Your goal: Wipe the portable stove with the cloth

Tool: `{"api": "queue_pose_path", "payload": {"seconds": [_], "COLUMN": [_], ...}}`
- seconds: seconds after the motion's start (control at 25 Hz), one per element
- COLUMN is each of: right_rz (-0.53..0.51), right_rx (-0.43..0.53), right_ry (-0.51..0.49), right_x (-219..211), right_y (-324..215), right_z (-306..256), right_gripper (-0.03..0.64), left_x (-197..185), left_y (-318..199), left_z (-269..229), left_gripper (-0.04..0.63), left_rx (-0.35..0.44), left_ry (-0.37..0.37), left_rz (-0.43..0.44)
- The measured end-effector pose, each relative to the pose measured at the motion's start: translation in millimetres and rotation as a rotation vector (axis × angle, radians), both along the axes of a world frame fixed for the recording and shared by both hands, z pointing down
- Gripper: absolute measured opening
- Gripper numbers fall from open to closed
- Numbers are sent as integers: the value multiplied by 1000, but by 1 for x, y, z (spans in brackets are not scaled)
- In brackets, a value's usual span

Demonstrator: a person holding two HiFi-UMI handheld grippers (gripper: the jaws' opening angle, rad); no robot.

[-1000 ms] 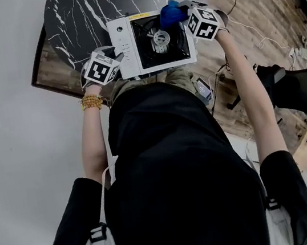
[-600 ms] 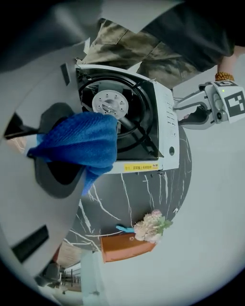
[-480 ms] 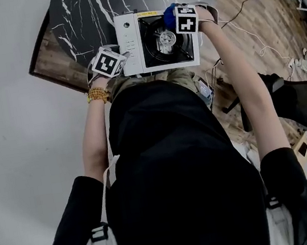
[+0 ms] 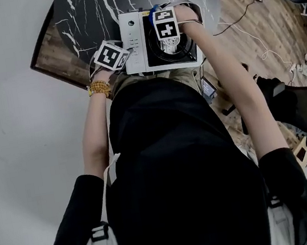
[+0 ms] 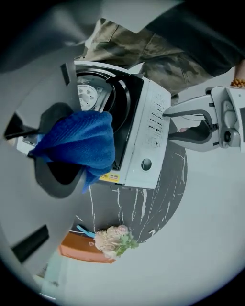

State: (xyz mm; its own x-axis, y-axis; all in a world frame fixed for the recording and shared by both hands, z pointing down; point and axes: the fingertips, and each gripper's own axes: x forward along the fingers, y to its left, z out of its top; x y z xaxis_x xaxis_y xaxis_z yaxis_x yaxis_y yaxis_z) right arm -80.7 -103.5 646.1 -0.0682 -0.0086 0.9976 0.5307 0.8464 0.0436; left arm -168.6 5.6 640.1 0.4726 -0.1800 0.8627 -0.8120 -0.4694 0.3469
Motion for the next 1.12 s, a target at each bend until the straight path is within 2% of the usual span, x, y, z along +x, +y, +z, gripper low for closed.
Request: {"api": "queue_pose_path", "payload": {"seconds": [0.04, 0.12, 0.2, 0.24, 0.32, 0.4, 0.48, 0.52, 0.56, 0.6, 0.68, 0.8, 0.88, 0.96, 1.04, 1.12], "right_rz": [9, 90, 244, 328, 431, 411, 346, 319, 304, 304, 352, 434, 445, 493, 573, 678], "right_rx": [-7, -36, -61, -72, -99, -113, -100, -88, -75, -62, -52, -95, -132, -149, -143, -112], "right_ry": [-2, -64, -216, -329, -580, -761, -838, -861, -880, -890, -895, -896, -855, -823, -813, -787], "right_x": [0, 1, 1, -1, -10, -18, -25, -30, -34, -38, -41, -37, -26, -11, 9, 42], "right_y": [0, -1, -3, -3, 9, 38, 77, 94, 108, 117, 125, 131, 139, 141, 135, 127], "right_z": [0, -4, -23, -42, -88, -121, -135, -138, -140, -140, -136, -129, -119, -108, -100, -90], "right_gripper": [49, 49, 49, 49, 49, 49, 49, 49, 49, 51, 51, 57, 69, 95, 107, 107], "left_x": [0, 1, 9, 15, 24, 33, 40, 45, 52, 59, 71, 77, 83, 84, 72, 49], "left_y": [0, 3, 10, 12, 3, -10, -21, -24, -24, -21, -15, -7, -2, -7, -25, -53], "left_z": [1, 0, -11, -24, -60, -105, -145, -156, -162, -162, -158, -147, -137, -128, -116, -95], "left_gripper": [208, 212, 230, 230, 230, 230, 235, 241, 244, 254, 264, 248, 209, 116, 103, 101], "left_rx": [-1, 12, 45, 69, 134, 197, 215, 199, 171, 142, 97, 6, -48, -65, -37, 39], "left_ry": [-7, -16, 26, 79, 251, 506, 789, 897, 965, 993, 979, 902, 824, 747, 611, 358], "left_rz": [7, 54, 141, 158, 93, -41, -167, -203, -210, -189, -112, 20, 98, 130, 143, 159]}}
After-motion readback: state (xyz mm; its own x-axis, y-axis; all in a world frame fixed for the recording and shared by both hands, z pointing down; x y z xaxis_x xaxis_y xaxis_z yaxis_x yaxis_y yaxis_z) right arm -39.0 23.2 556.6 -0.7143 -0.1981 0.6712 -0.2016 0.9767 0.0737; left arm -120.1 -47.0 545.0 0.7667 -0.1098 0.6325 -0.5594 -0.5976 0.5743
